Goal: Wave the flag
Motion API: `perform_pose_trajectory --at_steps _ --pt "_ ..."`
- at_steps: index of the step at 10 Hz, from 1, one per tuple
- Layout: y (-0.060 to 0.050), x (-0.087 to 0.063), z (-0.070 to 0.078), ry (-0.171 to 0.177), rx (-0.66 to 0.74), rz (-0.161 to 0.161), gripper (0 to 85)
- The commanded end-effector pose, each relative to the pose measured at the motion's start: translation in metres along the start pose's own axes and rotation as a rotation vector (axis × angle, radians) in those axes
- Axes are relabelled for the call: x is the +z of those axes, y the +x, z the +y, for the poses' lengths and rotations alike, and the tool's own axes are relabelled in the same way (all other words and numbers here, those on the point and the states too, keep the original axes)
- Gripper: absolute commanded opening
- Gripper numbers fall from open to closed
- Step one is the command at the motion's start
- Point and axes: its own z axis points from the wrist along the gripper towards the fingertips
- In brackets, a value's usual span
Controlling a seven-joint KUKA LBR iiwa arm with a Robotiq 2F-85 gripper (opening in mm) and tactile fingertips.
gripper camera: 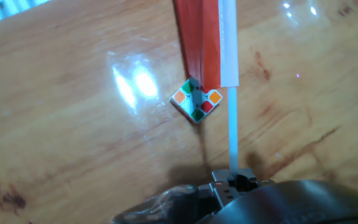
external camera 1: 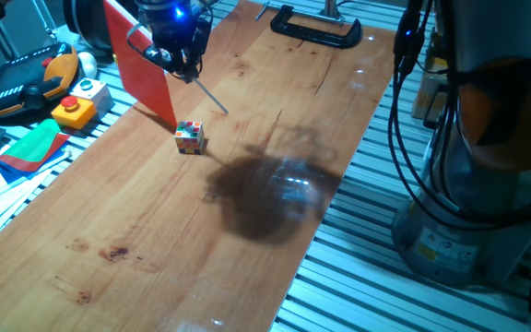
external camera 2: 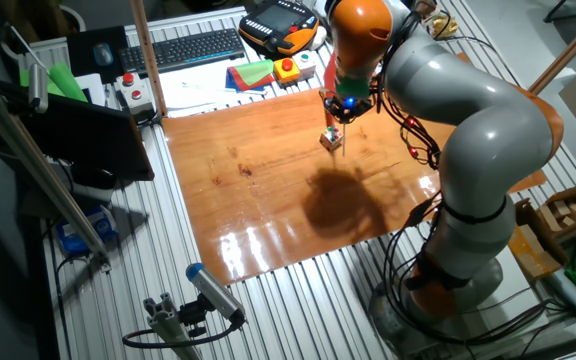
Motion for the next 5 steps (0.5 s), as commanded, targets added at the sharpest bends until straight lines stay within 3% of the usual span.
perform_pose_trajectory --at_steps 1,5 --pt "0.0000 -0.0001 0.0000 -0.003 -0.070 -0.007 0.7" --pt "-0.0001 0.0000 0.0001 -0.016 -0.104 -0.001 0.7"
